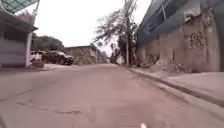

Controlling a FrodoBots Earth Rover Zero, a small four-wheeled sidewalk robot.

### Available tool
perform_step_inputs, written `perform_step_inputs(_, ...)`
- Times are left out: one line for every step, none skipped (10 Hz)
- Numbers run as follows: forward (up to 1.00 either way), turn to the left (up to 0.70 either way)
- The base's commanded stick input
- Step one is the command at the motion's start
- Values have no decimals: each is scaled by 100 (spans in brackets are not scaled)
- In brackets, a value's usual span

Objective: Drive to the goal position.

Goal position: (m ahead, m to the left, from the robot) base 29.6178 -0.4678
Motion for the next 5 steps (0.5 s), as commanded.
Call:
perform_step_inputs(100, 0)
perform_step_inputs(100, 0)
perform_step_inputs(100, 0)
perform_step_inputs(100, 0)
perform_step_inputs(100, 0)
